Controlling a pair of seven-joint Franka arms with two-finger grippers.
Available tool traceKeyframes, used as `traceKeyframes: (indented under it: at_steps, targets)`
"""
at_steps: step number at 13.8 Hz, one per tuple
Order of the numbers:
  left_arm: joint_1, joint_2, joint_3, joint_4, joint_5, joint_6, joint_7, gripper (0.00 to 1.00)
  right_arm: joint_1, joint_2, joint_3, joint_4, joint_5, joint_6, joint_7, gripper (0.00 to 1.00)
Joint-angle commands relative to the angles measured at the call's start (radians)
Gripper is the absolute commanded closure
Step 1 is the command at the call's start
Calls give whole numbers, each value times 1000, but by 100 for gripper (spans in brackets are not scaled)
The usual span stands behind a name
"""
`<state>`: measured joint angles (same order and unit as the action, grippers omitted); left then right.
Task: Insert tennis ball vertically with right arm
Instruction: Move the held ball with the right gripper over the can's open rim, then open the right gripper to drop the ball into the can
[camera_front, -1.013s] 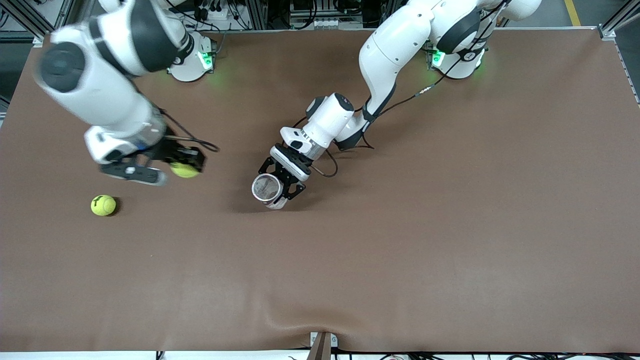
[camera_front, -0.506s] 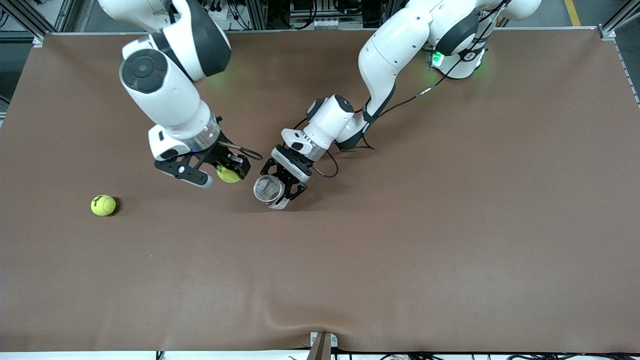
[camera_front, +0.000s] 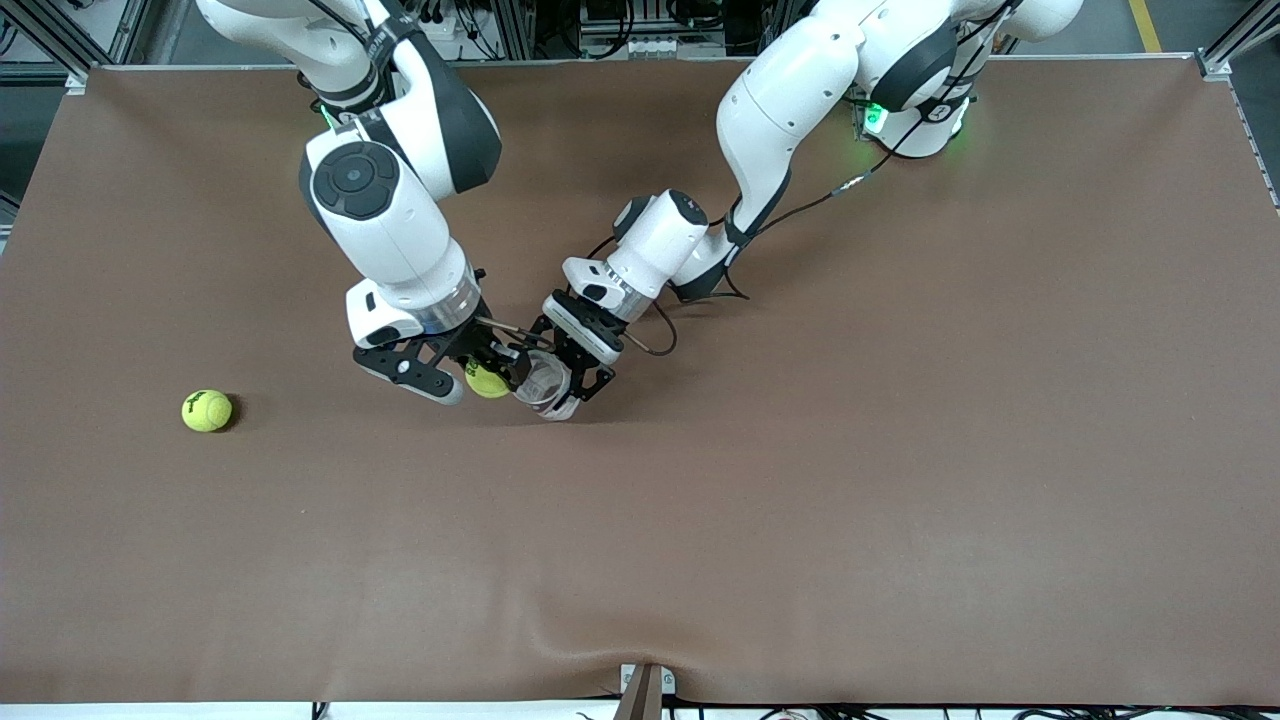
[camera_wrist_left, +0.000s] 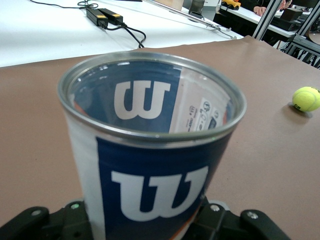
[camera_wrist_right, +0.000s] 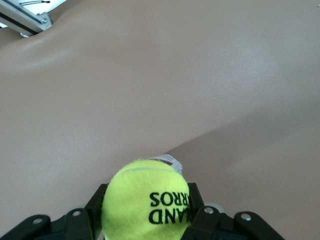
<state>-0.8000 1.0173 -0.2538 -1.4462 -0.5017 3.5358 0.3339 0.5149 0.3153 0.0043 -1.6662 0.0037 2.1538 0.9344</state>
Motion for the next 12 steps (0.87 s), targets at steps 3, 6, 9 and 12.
traceKeyframes:
  at_steps: [3,6,9,12]
  targets:
    - [-16,12,13,18,-12,17,-6,25,60,64,-10,28,-27,29,55,100]
    - [-16,12,13,18,-14,17,-6,25,68,68,-10,22,-24,17,55,100]
    - [-16,12,13,18,-12,17,-6,25,71,71,-10,17,-24,12,52,100]
    - [-16,14,13,17,-14,17,-6,25,70,73,-10,14,-24,12,55,0]
